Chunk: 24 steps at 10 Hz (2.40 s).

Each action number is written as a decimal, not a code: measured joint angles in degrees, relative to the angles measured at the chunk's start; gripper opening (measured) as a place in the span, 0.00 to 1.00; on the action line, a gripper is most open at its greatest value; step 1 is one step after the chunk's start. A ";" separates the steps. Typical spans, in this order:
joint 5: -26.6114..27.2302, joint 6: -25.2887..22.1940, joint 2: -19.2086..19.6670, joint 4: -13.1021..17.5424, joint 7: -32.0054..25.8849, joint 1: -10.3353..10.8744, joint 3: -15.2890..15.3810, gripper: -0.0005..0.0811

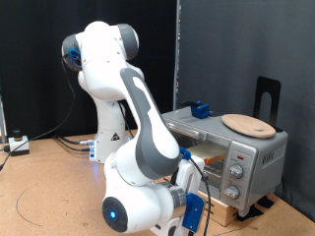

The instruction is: Make a piece of toast with the oven

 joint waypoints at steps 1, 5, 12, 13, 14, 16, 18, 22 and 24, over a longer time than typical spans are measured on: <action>1.10 1.33 -0.07 -0.50 -0.11 -0.01 0.11 0.99; 3.41 1.78 -0.01 -2.09 -8.61 -0.57 0.65 0.99; 6.83 5.67 0.03 -7.19 -10.07 1.42 3.43 0.99; 7.04 6.36 0.04 -7.62 -10.09 1.95 3.89 0.99; 7.26 7.06 0.05 -8.04 -10.14 2.31 4.28 0.99; 8.35 7.62 0.05 -8.48 -10.90 2.31 4.33 0.99; 9.06 7.81 0.05 -8.53 -10.99 2.30 4.32 0.99; 9.38 8.31 0.58 -8.53 -11.00 3.02 4.91 0.48; 9.59 9.20 1.20 -8.53 -11.00 3.05 5.03 0.31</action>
